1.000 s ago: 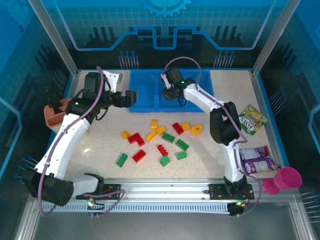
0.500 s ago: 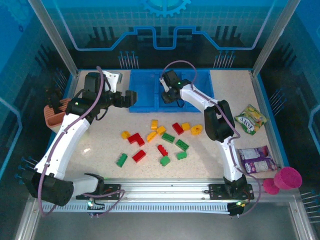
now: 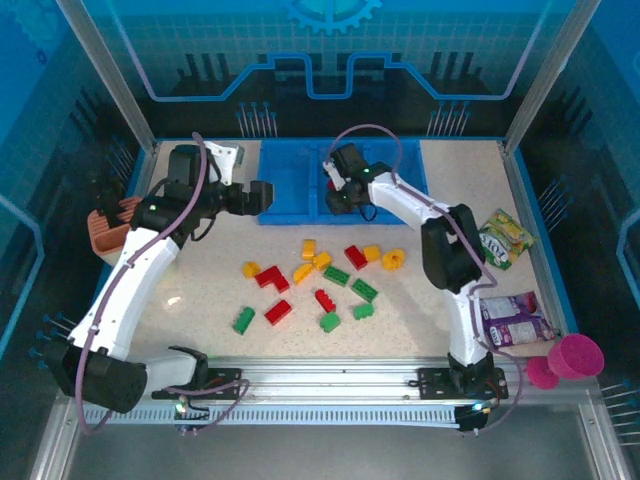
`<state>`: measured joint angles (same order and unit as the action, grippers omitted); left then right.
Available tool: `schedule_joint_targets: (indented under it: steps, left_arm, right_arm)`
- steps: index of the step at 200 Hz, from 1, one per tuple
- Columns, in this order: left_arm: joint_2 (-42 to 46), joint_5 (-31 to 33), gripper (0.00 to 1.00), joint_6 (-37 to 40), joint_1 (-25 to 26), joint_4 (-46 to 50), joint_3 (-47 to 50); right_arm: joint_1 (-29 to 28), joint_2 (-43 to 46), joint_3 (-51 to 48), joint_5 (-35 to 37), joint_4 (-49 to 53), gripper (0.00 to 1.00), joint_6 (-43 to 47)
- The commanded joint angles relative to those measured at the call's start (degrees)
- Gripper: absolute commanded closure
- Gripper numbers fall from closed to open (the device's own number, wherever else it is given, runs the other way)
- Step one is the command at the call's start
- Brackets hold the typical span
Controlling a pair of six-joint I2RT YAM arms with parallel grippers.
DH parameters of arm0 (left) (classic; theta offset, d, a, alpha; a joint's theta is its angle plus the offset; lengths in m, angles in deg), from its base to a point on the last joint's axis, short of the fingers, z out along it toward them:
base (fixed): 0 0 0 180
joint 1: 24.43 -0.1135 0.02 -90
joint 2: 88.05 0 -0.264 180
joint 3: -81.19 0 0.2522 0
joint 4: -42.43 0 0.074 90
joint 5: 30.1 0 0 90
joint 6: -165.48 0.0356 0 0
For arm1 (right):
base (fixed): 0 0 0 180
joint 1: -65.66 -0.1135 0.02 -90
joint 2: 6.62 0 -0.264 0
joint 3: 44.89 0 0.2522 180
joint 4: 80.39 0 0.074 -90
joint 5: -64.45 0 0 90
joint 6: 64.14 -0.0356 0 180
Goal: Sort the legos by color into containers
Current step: Place the lego in the container, then pick up the lego from the center of the table.
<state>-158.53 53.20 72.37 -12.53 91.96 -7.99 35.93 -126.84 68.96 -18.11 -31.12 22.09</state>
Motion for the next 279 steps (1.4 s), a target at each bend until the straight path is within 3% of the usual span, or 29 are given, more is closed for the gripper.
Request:
schedule_joint_targets:
  steps: [1, 42, 125, 211, 229, 279]
  left_arm:
    - [2.2, 0.6, 0.01, -0.4, 0.3, 0.4, -1.1]
    - [1.6, 0.7, 0.01, 0.0, 0.3, 0.1, -1.1]
    - [1.6, 0.9, 0.00, -0.7, 0.3, 0.2, -0.2]
    - [1.2, 1.1, 0.01, -0.8, 0.3, 0.5, -0.1]
    - [1.1, 1.0, 0.01, -1.0, 0.3, 0.3, 0.2]
    - [0.8, 1.0, 0.00, -0.9, 0.3, 0.1, 0.0]
  right_arm:
    - [-1.6, 8.0, -5.6, -1.2, 1.8, 0.52, 0.6]
    - [-3.9, 12.9, -13.8, -1.5, 4.6, 0.49, 1.1]
    - [-6.6, 7.9, -17.4, 3.0, 4.6, 0.47, -0.1]
    - [-6.6, 3.5, -19.0, 2.7, 3.2, 0.47, -1.1]
    - [-6.5, 3.5, -19.8, 3.1, 3.2, 0.51, -1.5]
    - [-6.6, 4.2, -21.0, 3.1, 3.7, 0.73, -1.8]
